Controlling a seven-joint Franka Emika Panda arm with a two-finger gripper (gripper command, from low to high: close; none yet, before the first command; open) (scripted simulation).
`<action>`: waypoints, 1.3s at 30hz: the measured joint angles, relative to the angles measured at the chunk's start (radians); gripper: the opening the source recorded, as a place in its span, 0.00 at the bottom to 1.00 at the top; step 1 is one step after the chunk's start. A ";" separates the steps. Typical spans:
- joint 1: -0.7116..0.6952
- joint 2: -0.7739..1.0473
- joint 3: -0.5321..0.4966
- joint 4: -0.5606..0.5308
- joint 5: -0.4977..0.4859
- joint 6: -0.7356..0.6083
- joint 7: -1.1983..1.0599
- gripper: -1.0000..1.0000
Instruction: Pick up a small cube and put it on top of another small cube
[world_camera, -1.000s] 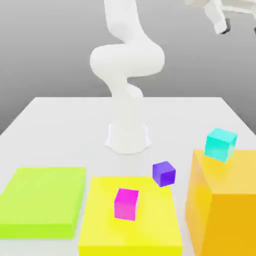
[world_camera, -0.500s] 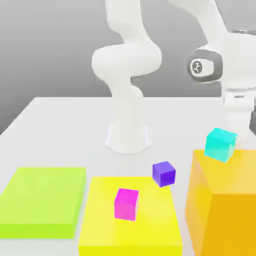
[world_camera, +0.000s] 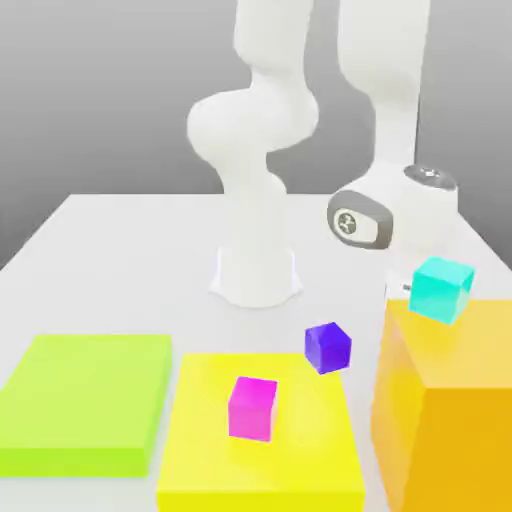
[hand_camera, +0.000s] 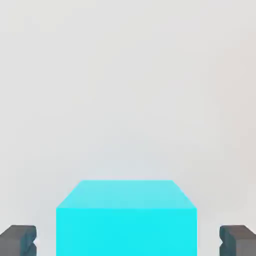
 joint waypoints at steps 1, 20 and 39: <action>0.000 0.000 0.000 0.000 -0.001 0.000 0.001 0.00; -0.073 -0.349 0.109 0.040 0.186 -0.388 -0.188 0.00; -0.265 -0.418 -0.077 0.495 -0.032 -0.834 -0.506 0.00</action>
